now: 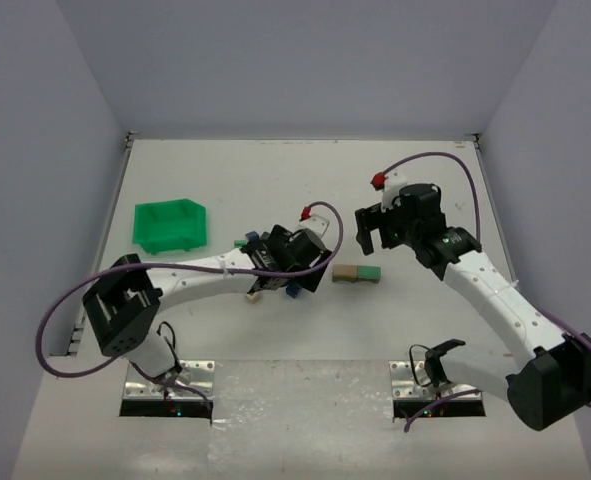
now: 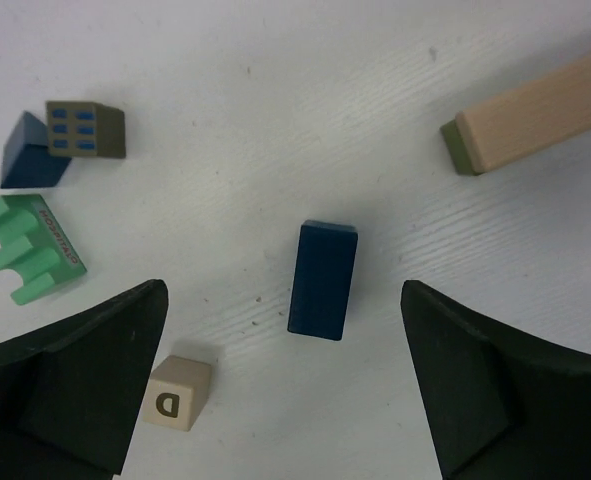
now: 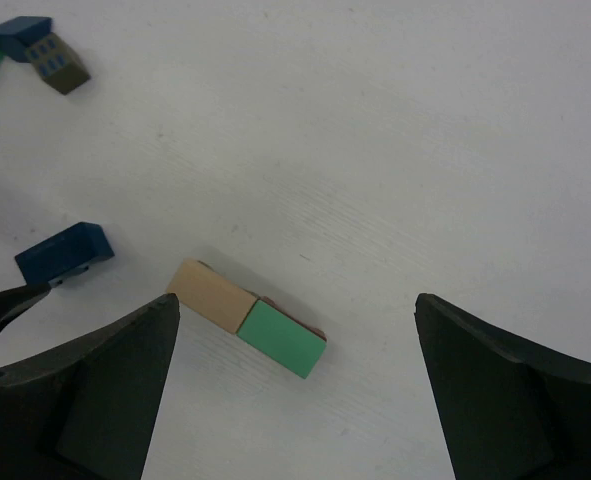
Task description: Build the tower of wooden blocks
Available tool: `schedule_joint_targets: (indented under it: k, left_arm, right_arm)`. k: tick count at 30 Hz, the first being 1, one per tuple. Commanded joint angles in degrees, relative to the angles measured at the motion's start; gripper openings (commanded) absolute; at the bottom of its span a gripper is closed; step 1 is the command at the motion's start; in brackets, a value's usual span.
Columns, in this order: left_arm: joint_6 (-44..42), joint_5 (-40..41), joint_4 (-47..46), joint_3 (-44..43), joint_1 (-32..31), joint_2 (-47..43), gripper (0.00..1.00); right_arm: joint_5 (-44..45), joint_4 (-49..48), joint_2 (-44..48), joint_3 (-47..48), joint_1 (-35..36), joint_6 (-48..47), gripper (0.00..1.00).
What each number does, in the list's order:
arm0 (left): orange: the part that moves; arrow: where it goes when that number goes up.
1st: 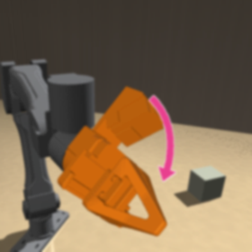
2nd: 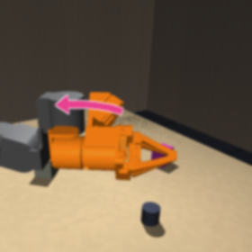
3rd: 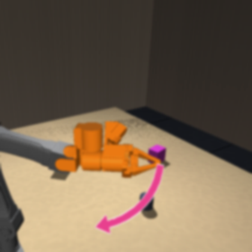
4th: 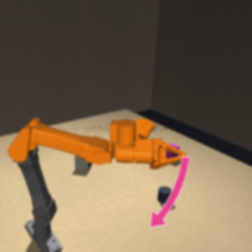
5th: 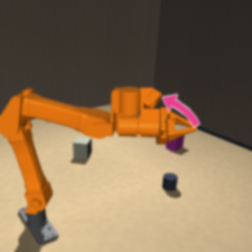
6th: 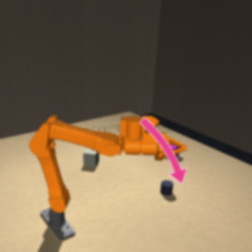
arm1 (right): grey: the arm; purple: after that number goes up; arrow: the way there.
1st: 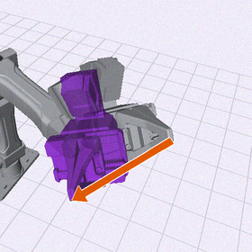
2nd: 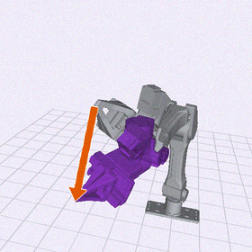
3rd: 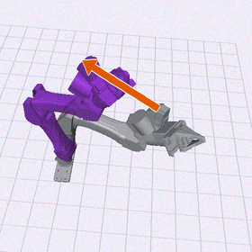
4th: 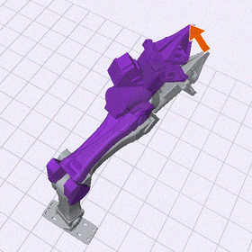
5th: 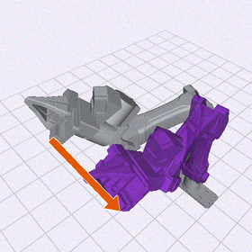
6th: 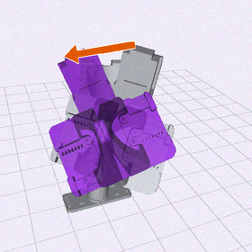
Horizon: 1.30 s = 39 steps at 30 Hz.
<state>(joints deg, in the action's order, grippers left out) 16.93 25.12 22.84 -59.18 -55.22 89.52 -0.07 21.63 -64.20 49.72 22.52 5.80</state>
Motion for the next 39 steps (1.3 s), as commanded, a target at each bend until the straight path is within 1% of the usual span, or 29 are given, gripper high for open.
schedule_joint_targets:
  k: [1,2,4,5,6,7,8,9,11,13,16,18,19,21,23,25,27,29,31,33,37,39]
  left_arm:
    - [1.8,6.8,-4.3,2.6,0.5,-11.2,1.00]
    - [3.3,7.8,-4.4,3.7,1.4,-13.1,1.00]
    - [8.5,6.6,-4.1,6.6,5.2,-17.7,1.00]
    - [10.3,5.0,-3.9,7.4,9.7,-18.8,1.00]
    - [13.5,5.0,-3.6,8.2,12.0,-20.0,1.00]
    - [15.7,6.4,-3.2,8.9,13.7,-20.9,1.00]
    - [18.1,9.1,-1.6,9.8,15.5,-22.5,1.00]
    - [19.3,10.6,-0.9,10.8,16.3,-24.3,1.00]
    - [20.6,12.5,-1.0,12.8,16.7,-27.3,1.00]
    - [22.9,15.2,-0.5,14.3,16.9,-30.2,1.00]
    - [25.4,19.2,0.5,16.3,17.2,-33.3,1.00]
    - [26.6,20.2,0.9,17.4,17.4,-35.0,1.00]
    - [27.1,20.5,1.3,17.7,17.4,-35.6,1.00]
    - [27.7,21.4,2.5,18.3,17.4,-36.6,1.00]
    - [28.4,22.6,3.2,18.8,17.5,-37.2,1.00]
    - [28.3,22.9,3.5,19.0,17.5,-37.4,1.00]
    - [28.1,23.1,3.3,19.2,17.5,-37.2,1.00]
    - [27.6,23.0,2.6,19.4,17.5,-36.6,1.00]
    - [27.1,23.2,2.3,19.5,17.5,-36.0,1.00]
    - [26.9,23.4,2.2,19.3,17.5,-35.2,1.00]
    - [25.9,22.9,1.6,19.1,17.4,-34.5,1.00]
    - [25.7,22.7,1.4,19.2,17.5,-34.5,1.00]
  right_arm:
    - [-15.8,-7.2,0.3,7.0,0.0,-20.2,0.99]
    - [-17.7,-7.2,0.1,7.8,-0.1,-24.4,0.99]
    - [-22.7,-7.2,-0.5,8.8,-0.1,-33.1,0.99]
    - [-28.8,-5.6,-0.8,8.9,-0.1,-40.4,0.99]
    - [-32.7,-3.8,-1.2,9.1,-0.1,-45.0,0.99]
    - [-36.3,-1.1,-1.9,9.4,0.0,-48.9,0.99]
    - [-42.4,5.2,-3.5,10.5,0.1,-55.8,0.99]
    - [-46.4,9.5,-5.1,11.5,0.2,-60.7,0.99]
    - [-51.8,16.4,-7.4,12.0,1.4,-70.3,0.99]
    - [-51.4,16.4,-8.5,10.3,3.7,-71.1,0.99]
    - [-45.0,9.6,-12.0,7.2,8.5,-70.2,0.99]
    - [-40.9,8.1,-15.4,6.2,11.4,-70.7,0.99]
    - [-40.6,8.1,-17.0,6.4,12.0,-71.1,0.99]
    - [-42.6,9.3,-20.8,8.9,12.3,-71.2,0.99]
    - [-43.4,12.2,-27.0,13.3,12.5,-70.3,0.99]
    - [-43.4,13.5,-30.2,16.8,13.1,-69.9,0.99]
    - [-42.3,13.8,-35.2,18.7,14.3,-69.4,0.99]
    - [-39.9,12.2,-37.6,18.9,15.7,-69.2,0.98]
    - [-37.8,10.8,-40.0,19.0,16.6,-69.0,0.96]
    - [-35.6,10.3,-43.1,20.0,17.3,-69.0,0.89]
    - [-34.9,10.3,-46.9,21.8,17.7,-68.7,0.80]
    - [-34.5,8.6,-47.8,21.4,18.0,-68.3,0.71]
